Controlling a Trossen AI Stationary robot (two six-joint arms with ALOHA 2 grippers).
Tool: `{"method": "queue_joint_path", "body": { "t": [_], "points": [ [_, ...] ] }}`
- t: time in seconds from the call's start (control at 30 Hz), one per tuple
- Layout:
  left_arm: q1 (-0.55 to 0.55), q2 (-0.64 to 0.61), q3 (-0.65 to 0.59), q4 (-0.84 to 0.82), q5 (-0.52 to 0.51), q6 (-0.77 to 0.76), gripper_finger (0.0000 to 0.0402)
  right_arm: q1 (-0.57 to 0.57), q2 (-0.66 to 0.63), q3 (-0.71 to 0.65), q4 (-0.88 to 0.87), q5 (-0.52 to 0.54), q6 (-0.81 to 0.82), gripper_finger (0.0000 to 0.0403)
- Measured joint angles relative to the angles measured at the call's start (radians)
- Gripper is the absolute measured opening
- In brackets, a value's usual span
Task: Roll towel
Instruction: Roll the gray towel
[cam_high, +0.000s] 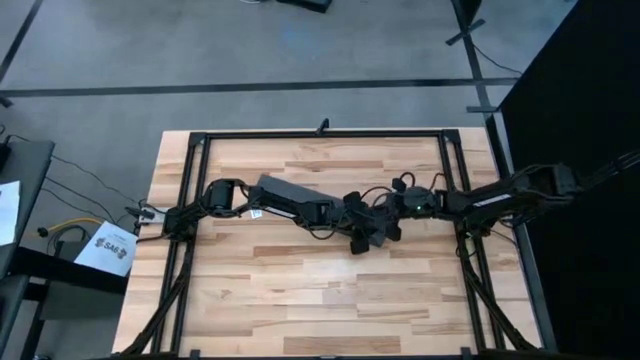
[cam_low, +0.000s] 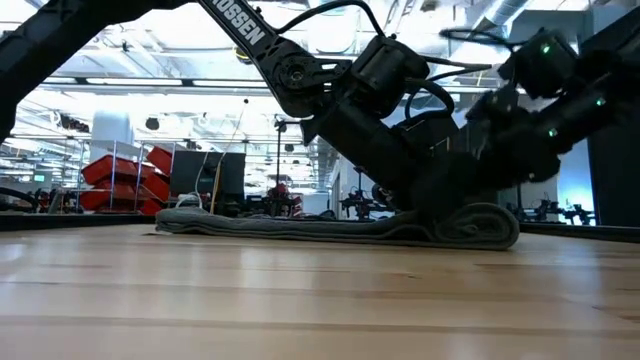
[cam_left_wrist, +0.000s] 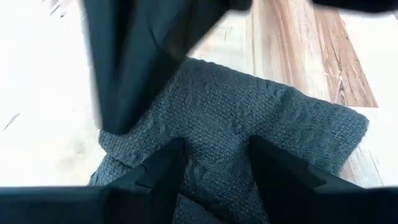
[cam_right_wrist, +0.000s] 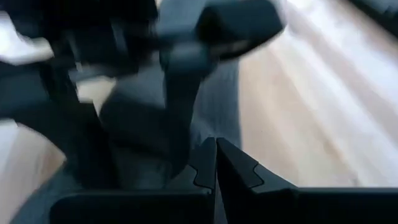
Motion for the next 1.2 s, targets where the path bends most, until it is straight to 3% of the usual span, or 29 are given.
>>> {"method": "queue_joint_path", "body": {
  "t": [0.23,0.4,0.67,1.0,1.2],
  "points": [
    [-0.001,0.0,0.0,0.008,-0.002,-0.004,0.0174,-0.01,0.181,0.003,0.094,0.06,0.027,0.0],
    [-0.001,-0.038,-0.004,-0.004,0.0,-0.002,0.0174,-0.009,0.209,0.004,0.101,0.064,0.02,0.0],
    [-0.005,-0.144,-0.006,-0.109,0.016,0.125,0.0174,-0.01,0.2,0.002,0.081,0.068,0.008,0.0],
    [-0.002,-0.035,0.001,0.012,0.148,0.113,0.0174,-0.006,0.186,0.0,0.07,0.067,0.003,0.0],
    [-0.002,-0.034,-0.007,0.003,0.166,0.1,0.0174,0.022,-0.018,-0.003,-0.133,0.069,-0.033,0.0]
  ]
}}
